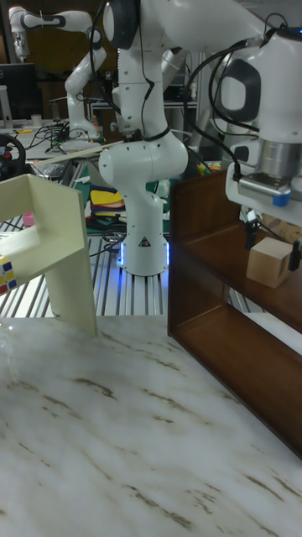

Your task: Put the object on the shelf

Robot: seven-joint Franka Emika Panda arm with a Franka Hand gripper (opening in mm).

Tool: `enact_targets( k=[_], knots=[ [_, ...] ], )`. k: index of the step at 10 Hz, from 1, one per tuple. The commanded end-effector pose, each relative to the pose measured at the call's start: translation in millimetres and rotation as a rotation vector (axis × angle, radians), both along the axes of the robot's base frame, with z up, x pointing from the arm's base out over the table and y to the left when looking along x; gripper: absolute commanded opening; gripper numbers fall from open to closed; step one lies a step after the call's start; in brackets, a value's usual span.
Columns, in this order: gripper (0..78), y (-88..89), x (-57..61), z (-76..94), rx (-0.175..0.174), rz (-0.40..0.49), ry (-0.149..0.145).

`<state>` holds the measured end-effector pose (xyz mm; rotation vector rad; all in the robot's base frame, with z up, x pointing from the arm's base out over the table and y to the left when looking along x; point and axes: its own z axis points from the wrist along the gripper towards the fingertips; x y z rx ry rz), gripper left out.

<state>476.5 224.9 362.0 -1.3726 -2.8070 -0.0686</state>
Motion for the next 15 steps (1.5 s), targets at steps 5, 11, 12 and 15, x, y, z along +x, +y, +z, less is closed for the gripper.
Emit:
enact_targets(
  k=[5,11,12,15],
  knots=[
    [77.3,-10.8,-11.0,46.6,-0.011,0.069,0.018],
    [77.3,-37.7,-1.0,91.1,-0.017,0.325,0.018],
    [77.3,-44.3,4.3,93.9,-0.029,0.375,0.016],
    [77.3,-65.4,15.5,87.8,-0.061,0.485,0.012]
  ],
)
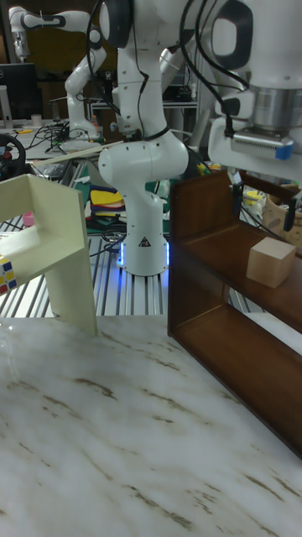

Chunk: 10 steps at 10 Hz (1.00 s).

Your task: Put the object on the shelf

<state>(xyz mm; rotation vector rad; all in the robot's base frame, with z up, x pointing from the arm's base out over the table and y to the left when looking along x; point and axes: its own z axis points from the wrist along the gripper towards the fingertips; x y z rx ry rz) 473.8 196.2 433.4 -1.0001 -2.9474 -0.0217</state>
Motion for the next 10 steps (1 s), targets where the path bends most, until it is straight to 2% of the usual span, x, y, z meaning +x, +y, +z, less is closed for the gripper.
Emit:
enact_targets(
  k=[1,6,8,10],
  knots=[
    [77.3,-45.8,21.5,13.3,-0.036,0.262,-0.01],
    [77.3,-75.4,29.7,2.4,-0.055,0.401,-0.039],
    [77.3,-91.3,36.5,-4.0,-0.061,0.47,-0.058],
    [77.3,-105.7,44.0,-7.1,-0.06,0.558,-0.059]
  ],
)
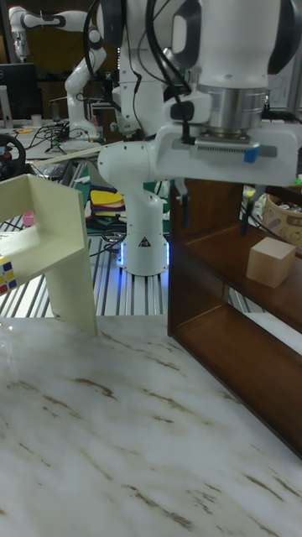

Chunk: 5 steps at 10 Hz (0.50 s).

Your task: Put the object on the shelf

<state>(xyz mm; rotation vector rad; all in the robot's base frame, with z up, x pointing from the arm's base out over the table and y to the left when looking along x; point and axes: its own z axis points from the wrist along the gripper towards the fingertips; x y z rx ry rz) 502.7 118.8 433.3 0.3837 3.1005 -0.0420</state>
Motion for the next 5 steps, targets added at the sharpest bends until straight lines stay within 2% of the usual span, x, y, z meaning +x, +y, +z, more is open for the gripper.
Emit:
enact_targets(
  k=[1,2,5],
  knots=[
    [77.3,-32.6,17.0,-8.0,-0.009,0.172,-0.021],
    [77.3,-40.1,19.7,-10.9,-0.005,0.203,-0.02],
    [77.3,-49.5,21.5,-19.2,0.004,0.213,-0.021]
  ],
)
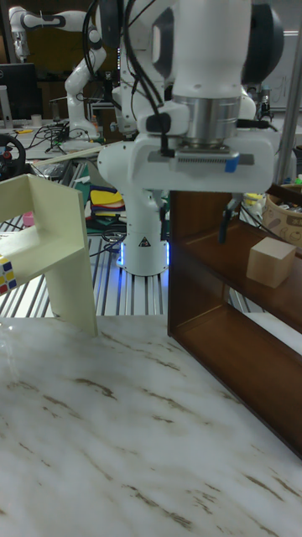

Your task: Put the object on the shelf

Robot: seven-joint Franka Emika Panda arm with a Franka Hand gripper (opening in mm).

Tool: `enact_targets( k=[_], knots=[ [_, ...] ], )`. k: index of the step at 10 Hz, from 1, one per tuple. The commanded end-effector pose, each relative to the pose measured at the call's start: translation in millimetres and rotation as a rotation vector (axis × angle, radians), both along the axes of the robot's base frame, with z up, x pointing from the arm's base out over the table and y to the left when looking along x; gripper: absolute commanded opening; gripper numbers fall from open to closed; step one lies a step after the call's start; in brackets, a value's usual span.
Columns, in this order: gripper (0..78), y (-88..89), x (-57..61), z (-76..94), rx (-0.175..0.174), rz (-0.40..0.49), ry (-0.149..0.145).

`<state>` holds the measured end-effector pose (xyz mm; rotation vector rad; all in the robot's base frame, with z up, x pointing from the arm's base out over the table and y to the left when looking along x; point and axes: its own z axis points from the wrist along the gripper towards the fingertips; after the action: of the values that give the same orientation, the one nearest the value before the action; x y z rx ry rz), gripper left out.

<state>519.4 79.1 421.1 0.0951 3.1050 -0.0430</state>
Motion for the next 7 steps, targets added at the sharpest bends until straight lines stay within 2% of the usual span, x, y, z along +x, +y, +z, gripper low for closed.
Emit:
enact_targets(
  k=[1,3,5,6,7],
  knots=[
    [77.3,-11.3,5.5,-9.4,0.018,0.03,-0.003],
    [77.3,-11.9,6.7,-12.3,0.025,0.034,-0.003],
    [77.3,-12.3,6.7,-12.5,0.044,0.047,-0.004],
    [77.3,-12.3,6.7,-12.6,0.067,0.055,-0.01],
    [77.3,-12.3,6.7,-12.6,0.067,0.069,-0.013]
  ],
)
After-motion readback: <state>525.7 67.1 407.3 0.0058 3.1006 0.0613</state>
